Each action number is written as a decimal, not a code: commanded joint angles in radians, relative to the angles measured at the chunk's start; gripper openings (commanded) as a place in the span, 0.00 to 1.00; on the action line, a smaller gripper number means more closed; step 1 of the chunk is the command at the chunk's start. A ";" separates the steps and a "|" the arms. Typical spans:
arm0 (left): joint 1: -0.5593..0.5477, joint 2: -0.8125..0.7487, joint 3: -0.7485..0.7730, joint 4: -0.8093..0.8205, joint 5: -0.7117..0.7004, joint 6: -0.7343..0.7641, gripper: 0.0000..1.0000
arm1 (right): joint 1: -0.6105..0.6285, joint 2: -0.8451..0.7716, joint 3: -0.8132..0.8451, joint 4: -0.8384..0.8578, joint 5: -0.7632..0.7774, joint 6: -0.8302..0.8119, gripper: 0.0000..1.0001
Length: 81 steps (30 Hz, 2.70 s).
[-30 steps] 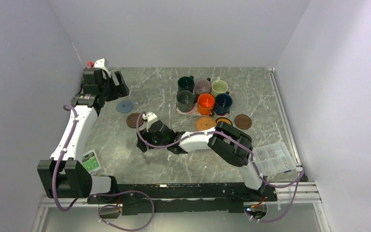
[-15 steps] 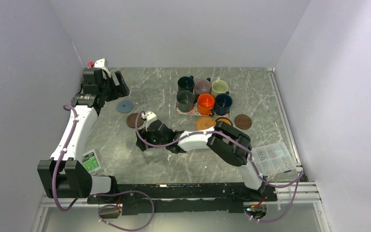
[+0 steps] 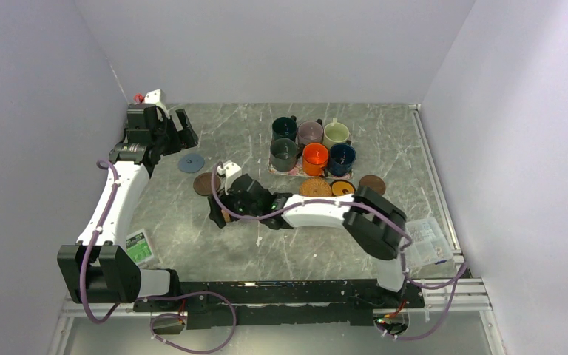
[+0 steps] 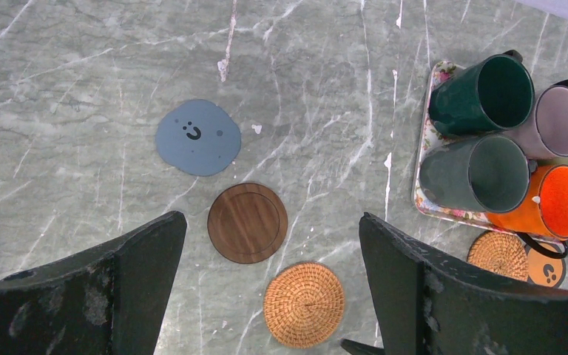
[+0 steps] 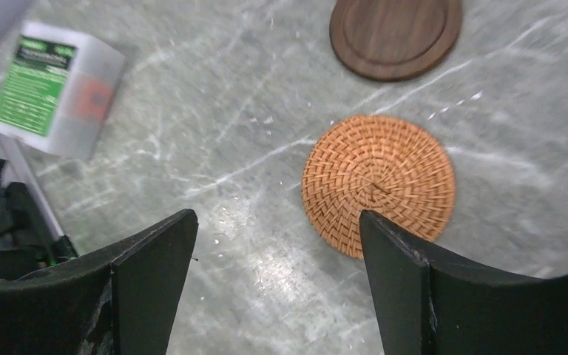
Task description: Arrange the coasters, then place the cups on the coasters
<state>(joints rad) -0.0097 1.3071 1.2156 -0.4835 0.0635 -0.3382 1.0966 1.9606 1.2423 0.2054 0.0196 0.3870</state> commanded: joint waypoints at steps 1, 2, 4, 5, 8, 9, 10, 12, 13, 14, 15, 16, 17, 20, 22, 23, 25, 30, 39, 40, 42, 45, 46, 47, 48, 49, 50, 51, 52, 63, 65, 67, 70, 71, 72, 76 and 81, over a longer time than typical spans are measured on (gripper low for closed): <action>0.005 -0.019 0.018 0.013 0.011 -0.016 0.94 | -0.018 -0.173 -0.020 -0.069 0.129 -0.054 0.86; 0.005 -0.019 0.018 0.013 0.012 -0.016 0.94 | -0.031 -0.195 -0.033 -0.097 0.157 -0.057 0.86; 0.005 -0.023 0.018 0.013 0.015 -0.018 0.94 | -0.062 -0.238 -0.075 -0.140 0.197 -0.059 0.86; 0.005 -0.024 0.018 0.014 0.015 -0.018 0.94 | -0.082 -0.259 -0.102 -0.148 0.210 -0.057 0.86; 0.005 -0.028 0.015 0.016 0.017 -0.018 0.94 | -0.166 -0.324 -0.210 -0.143 0.197 -0.031 0.86; 0.005 -0.028 0.015 0.017 0.016 -0.020 0.94 | -0.196 -0.343 -0.244 -0.135 0.179 -0.019 0.86; 0.005 -0.027 0.015 0.017 0.016 -0.019 0.94 | -0.233 -0.356 -0.274 -0.122 0.150 -0.006 0.86; 0.005 -0.023 0.016 0.016 0.018 -0.020 0.94 | -0.298 -0.376 -0.328 -0.100 0.106 0.019 0.86; 0.005 -0.021 0.016 0.016 0.019 -0.019 0.94 | -0.328 -0.380 -0.346 -0.096 0.093 0.027 0.86; 0.005 -0.019 0.016 0.016 0.019 -0.019 0.94 | -0.352 -0.379 -0.361 -0.092 0.086 0.032 0.86; 0.005 -0.019 0.016 0.016 0.021 -0.020 0.94 | -0.373 -0.379 -0.371 -0.095 0.087 0.037 0.86; 0.005 -0.017 0.016 0.016 0.021 -0.020 0.94 | -0.388 -0.375 -0.375 -0.101 0.092 0.041 0.86; 0.005 -0.017 0.016 0.016 0.020 -0.020 0.94 | -0.404 -0.367 -0.376 -0.114 0.098 0.045 0.86; 0.005 -0.016 0.015 0.016 0.019 -0.020 0.94 | -0.438 -0.347 -0.382 -0.135 0.113 0.053 0.85; 0.005 -0.016 0.016 0.016 0.019 -0.019 0.94 | -0.457 -0.342 -0.396 -0.127 0.110 0.058 0.85; 0.005 -0.016 0.016 0.016 0.021 -0.019 0.94 | -0.464 -0.339 -0.402 -0.123 0.107 0.059 0.85; 0.005 -0.016 0.016 0.016 0.021 -0.019 0.94 | -0.475 -0.329 -0.408 -0.124 0.107 0.060 0.86; 0.005 -0.017 0.016 0.016 0.021 -0.018 0.94 | -0.493 -0.310 -0.414 -0.133 0.123 0.058 0.85; 0.005 -0.017 0.017 0.014 0.021 -0.018 0.94 | -0.504 -0.251 -0.413 -0.134 0.019 0.091 0.85; 0.005 -0.017 0.017 0.014 0.020 -0.018 0.94 | -0.502 -0.244 -0.416 -0.130 0.001 0.099 0.85; 0.005 -0.016 0.016 0.015 0.021 -0.019 0.94 | -0.492 -0.234 -0.425 -0.121 -0.027 0.117 0.84; 0.005 -0.016 0.018 0.015 0.022 -0.020 0.94 | -0.464 -0.225 -0.432 -0.117 -0.070 0.141 0.84; 0.005 -0.016 0.017 0.014 0.023 -0.021 0.94 | -0.449 -0.221 -0.432 -0.116 -0.076 0.149 0.84; 0.005 -0.017 0.016 0.015 0.024 -0.021 0.94 | -0.432 -0.216 -0.432 -0.117 -0.078 0.156 0.84; 0.005 -0.017 0.015 0.016 0.022 -0.021 0.94 | -0.414 -0.208 -0.425 -0.121 -0.077 0.161 0.83; 0.005 -0.017 0.015 0.017 0.023 -0.023 0.94 | -0.393 -0.200 -0.417 -0.124 -0.076 0.166 0.83; 0.005 -0.016 0.015 0.017 0.024 -0.023 0.94 | -0.375 -0.191 -0.407 -0.128 -0.074 0.170 0.83; 0.005 -0.016 0.013 0.017 0.025 -0.023 0.94 | -0.355 -0.181 -0.394 -0.133 -0.067 0.173 0.83; 0.005 -0.016 0.015 0.017 0.027 -0.025 0.94 | -0.335 -0.171 -0.379 -0.138 -0.058 0.176 0.83; 0.005 -0.015 0.014 0.017 0.025 -0.024 0.94 | -0.255 -0.007 -0.217 -0.101 -0.007 0.195 0.83; 0.005 -0.014 0.015 0.017 0.027 -0.024 0.94 | -0.255 0.013 -0.191 -0.097 -0.007 0.193 0.83; 0.005 -0.015 0.015 0.017 0.026 -0.024 0.94 | -0.255 0.031 -0.170 -0.097 -0.006 0.188 0.83; 0.005 -0.014 0.015 0.017 0.024 -0.024 0.94 | -0.256 0.057 -0.139 -0.095 -0.007 0.183 0.83; 0.005 -0.015 0.014 0.016 0.024 -0.023 0.94 | -0.255 0.064 -0.131 -0.095 -0.007 0.181 0.83; 0.005 -0.015 0.015 0.017 0.024 -0.024 0.94 | -0.255 0.072 -0.123 -0.095 -0.007 0.180 0.83; 0.005 -0.015 0.016 0.017 0.021 -0.023 0.94 | -0.254 0.099 -0.093 -0.093 -0.002 0.168 0.83; 0.005 -0.016 0.016 0.016 0.019 -0.021 0.94 | -0.255 0.135 -0.066 -0.086 0.023 0.162 0.83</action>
<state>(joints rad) -0.0097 1.3067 1.2156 -0.4831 0.0753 -0.3569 0.8387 2.0117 1.1801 0.2173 0.0429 0.5499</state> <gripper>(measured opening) 0.935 0.829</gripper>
